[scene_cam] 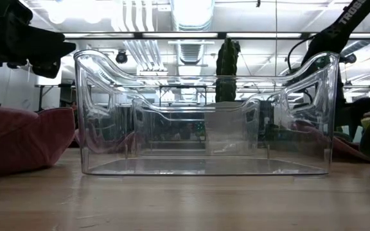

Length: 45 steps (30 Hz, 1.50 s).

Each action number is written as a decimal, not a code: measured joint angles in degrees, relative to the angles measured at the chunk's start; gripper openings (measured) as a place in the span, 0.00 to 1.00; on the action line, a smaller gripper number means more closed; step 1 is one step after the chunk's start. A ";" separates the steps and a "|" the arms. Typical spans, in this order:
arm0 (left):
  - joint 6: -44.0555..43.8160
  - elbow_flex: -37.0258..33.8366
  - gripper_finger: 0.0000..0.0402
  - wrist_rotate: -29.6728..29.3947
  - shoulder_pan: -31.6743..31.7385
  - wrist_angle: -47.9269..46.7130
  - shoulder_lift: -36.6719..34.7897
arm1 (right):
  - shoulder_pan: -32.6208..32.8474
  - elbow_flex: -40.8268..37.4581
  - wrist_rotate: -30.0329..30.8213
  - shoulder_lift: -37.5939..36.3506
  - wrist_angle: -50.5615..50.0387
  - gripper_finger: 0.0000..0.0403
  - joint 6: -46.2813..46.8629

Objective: Pick & Place hat
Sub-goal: Put the top black cap into the bottom transparent bin

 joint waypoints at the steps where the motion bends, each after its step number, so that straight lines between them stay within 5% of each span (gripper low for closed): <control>1: 0.00 0.00 0.35 0.00 -0.02 0.01 0.01 | 0.02 -0.27 -0.01 -0.01 0.37 0.74 -0.03; 9: 0.00 0.00 0.35 0.01 -0.01 0.01 0.00 | 0.02 -1.63 0.01 -0.01 5.07 0.60 0.39; 25: 0.00 0.00 0.35 0.01 -0.01 0.01 0.00 | 0.07 -2.45 1.15 -3.05 7.58 0.05 -2.27; 45: -0.26 0.00 0.35 0.01 0.00 0.06 -0.01 | -0.04 -2.30 5.00 -39.82 -3.15 0.03 3.43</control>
